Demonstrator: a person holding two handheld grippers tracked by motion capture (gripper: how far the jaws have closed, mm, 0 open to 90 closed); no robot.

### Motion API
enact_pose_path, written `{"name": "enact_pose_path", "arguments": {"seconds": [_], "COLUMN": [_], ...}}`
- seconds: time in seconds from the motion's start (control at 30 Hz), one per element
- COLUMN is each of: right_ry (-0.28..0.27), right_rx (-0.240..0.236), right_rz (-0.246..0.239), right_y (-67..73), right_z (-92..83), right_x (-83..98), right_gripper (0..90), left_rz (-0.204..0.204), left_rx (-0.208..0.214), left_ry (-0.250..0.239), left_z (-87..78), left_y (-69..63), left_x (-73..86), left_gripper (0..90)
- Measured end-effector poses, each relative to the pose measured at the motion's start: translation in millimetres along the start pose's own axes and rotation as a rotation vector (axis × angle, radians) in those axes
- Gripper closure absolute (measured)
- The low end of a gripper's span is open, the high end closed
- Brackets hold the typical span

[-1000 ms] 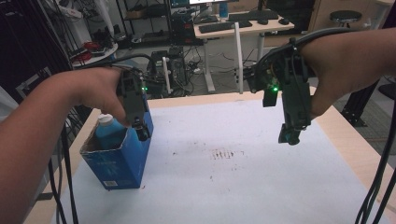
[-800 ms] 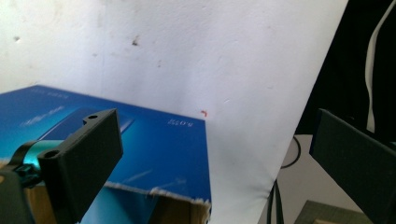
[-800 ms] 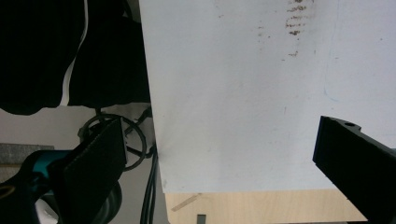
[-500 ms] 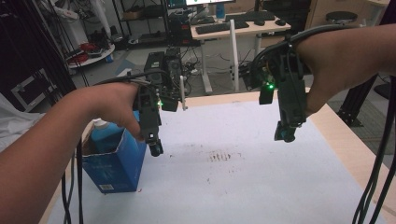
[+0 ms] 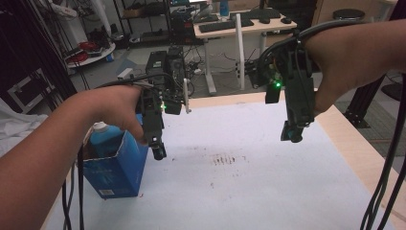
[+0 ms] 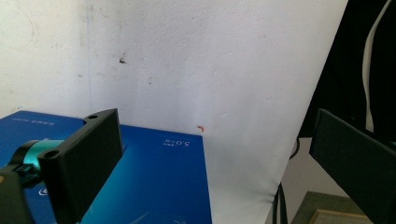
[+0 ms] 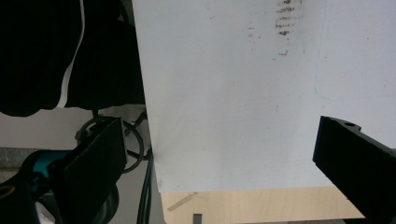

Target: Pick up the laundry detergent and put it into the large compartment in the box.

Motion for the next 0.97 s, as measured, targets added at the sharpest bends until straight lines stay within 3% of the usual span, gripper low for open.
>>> {"name": "enact_pose_path", "arguments": {"seconds": [0.97], "right_ry": [0.004], "right_rx": [0.004], "right_rz": [-0.005], "right_y": [4.2], "right_z": [-0.9], "right_x": [-3.3], "right_gripper": [2.1], "left_rz": [0.006], "left_rx": [0.002], "left_ry": [-0.005], "left_z": [1.3], "left_y": [-7.1], "left_x": [1.4], "left_gripper": [2.6]}}
Point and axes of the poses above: each handheld gripper's, and its own axes: z roughly forward along the jaws, x roughly out of its underside, y roughly to its left, the point moved 9 cm from there along z, roughly forward along the jaws, and after that the axes turned 13 degrees about -y, right-handed, at the moved point
